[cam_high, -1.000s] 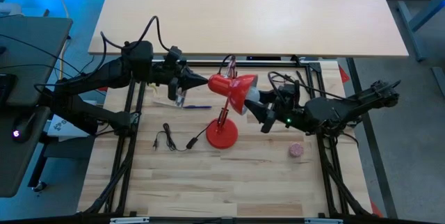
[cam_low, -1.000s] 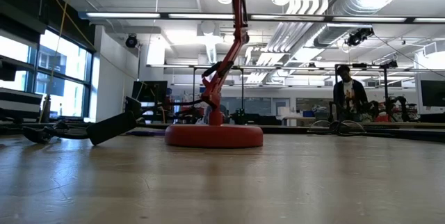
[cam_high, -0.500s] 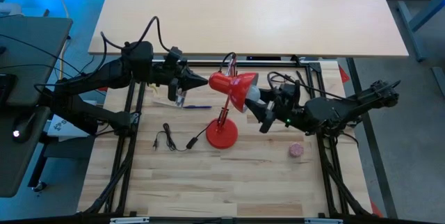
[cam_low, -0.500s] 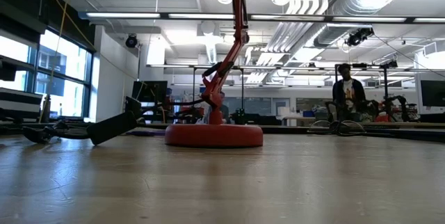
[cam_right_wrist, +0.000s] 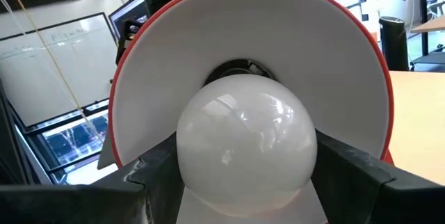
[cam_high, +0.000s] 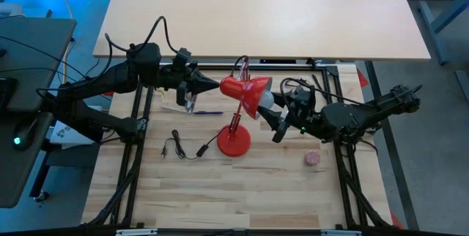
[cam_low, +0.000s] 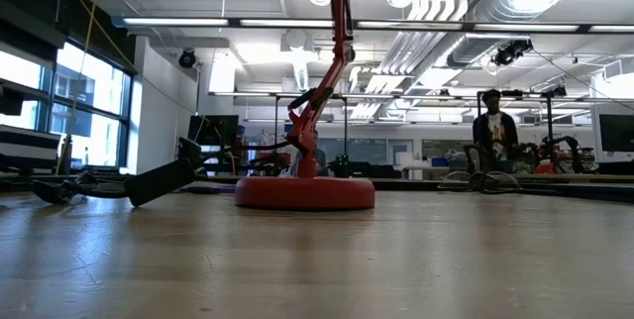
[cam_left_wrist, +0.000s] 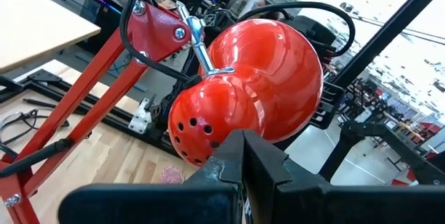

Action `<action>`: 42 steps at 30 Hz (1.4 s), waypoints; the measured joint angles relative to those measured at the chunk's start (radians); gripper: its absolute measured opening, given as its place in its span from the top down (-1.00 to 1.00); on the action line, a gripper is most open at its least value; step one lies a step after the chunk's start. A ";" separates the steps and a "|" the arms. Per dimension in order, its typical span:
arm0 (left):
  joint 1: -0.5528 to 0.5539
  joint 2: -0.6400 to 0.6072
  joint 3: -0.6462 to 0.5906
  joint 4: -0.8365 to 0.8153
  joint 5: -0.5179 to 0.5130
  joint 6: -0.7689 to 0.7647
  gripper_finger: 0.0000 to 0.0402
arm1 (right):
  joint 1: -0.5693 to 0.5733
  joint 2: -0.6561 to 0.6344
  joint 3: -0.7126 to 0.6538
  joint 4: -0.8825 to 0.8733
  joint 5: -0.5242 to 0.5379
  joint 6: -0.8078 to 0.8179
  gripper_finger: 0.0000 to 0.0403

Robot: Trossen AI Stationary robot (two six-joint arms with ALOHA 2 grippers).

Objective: Screw lightbulb
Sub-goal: Insert the lightbulb on the lamp

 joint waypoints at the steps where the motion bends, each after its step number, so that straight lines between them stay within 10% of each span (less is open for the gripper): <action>1: 0.000 0.000 0.000 -0.002 -0.004 0.011 1.00 | 0.000 0.000 0.000 0.000 -0.002 0.000 -0.26; 42: 0.037 0.000 0.000 -0.027 0.041 0.041 1.00 | 0.000 0.000 0.000 -0.001 -0.016 -0.019 -0.26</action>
